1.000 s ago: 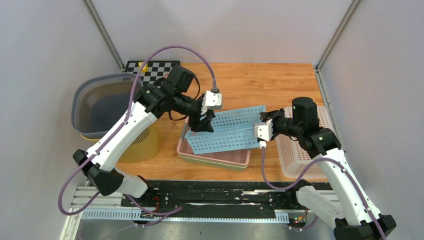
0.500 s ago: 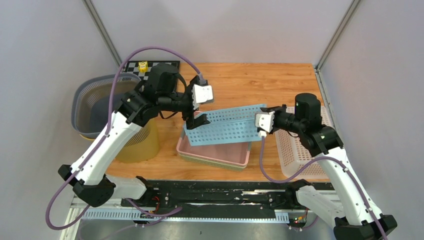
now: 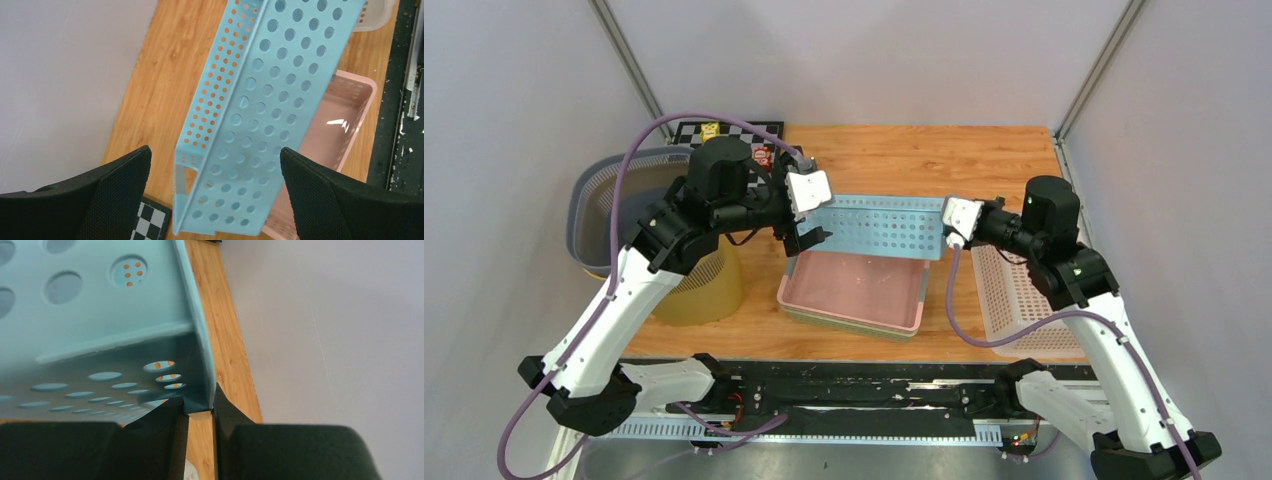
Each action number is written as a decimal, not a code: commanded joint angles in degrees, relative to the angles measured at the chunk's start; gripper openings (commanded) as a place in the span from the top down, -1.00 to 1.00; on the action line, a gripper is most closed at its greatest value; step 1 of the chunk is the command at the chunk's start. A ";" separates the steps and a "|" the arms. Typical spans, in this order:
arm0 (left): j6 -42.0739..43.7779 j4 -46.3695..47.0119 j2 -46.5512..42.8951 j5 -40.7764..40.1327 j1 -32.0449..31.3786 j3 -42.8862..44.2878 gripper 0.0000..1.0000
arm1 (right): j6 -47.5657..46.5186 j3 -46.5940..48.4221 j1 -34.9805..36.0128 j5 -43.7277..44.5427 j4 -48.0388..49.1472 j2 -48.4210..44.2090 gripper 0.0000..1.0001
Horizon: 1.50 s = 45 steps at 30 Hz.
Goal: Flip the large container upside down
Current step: Pick up the container from the container, then turn the container upside down at the center of the board.
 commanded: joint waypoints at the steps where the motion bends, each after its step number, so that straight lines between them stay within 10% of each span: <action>1: -1.29 2.41 -1.63 -2.41 0.45 -1.19 -1.00 | 8.97 1.73 0.61 2.09 6.46 0.11 0.95; 45: -3.58 6.07 -3.95 -3.77 0.53 -5.73 -1.00 | 67.39 6.95 -19.18 11.70 21.81 28.69 0.95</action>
